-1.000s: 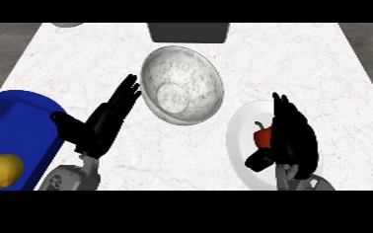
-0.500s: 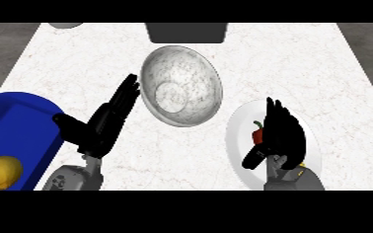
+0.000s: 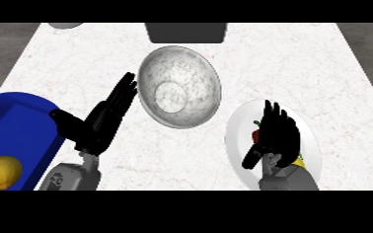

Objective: Pick the bell pepper from the plate and place it in the bowl

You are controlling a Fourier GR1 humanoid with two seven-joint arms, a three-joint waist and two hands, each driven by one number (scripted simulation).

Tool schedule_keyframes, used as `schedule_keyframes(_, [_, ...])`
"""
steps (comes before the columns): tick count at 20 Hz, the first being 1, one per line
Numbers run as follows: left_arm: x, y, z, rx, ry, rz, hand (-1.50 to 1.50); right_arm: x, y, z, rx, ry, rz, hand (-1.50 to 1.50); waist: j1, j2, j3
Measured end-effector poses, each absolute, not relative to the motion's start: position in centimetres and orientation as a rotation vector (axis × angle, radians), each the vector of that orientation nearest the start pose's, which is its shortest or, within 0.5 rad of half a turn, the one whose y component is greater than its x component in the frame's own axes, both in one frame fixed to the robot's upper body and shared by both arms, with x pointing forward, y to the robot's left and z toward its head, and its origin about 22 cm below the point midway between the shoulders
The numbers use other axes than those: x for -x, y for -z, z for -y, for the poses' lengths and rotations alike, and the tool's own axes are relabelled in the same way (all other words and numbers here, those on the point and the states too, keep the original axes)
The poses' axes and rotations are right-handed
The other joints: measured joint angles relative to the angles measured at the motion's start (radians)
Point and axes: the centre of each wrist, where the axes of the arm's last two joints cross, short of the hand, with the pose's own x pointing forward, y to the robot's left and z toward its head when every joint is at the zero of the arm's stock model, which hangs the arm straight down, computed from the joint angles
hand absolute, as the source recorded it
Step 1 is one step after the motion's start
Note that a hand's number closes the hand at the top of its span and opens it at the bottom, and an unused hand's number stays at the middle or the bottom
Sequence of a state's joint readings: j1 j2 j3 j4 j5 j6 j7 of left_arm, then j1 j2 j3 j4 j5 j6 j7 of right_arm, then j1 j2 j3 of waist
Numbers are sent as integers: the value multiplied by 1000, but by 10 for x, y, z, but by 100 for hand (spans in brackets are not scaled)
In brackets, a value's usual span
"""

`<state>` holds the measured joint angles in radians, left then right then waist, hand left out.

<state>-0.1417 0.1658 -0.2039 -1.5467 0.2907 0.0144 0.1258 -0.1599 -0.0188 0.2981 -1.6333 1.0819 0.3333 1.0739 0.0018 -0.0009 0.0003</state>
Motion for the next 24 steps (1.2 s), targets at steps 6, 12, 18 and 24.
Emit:
schedule_keyframes(6, [-269,-28,-202,262,124,1493,0,-271,-39,148,1026,-788,595,-150,0,0,0])
schedule_keyframes(12, [-269,-31,-205,269,128,1490,0,-264,-30,148,1042,-775,588,-150,-1,0,0])
schedule_keyframes(18, [-269,-32,-205,259,127,1491,0,-268,-13,163,1051,-755,558,-150,-1,0,0])
schedule_keyframes(24, [-274,-26,-209,268,128,1489,0,-271,0,163,1054,-747,585,150,-1,-1,-1])
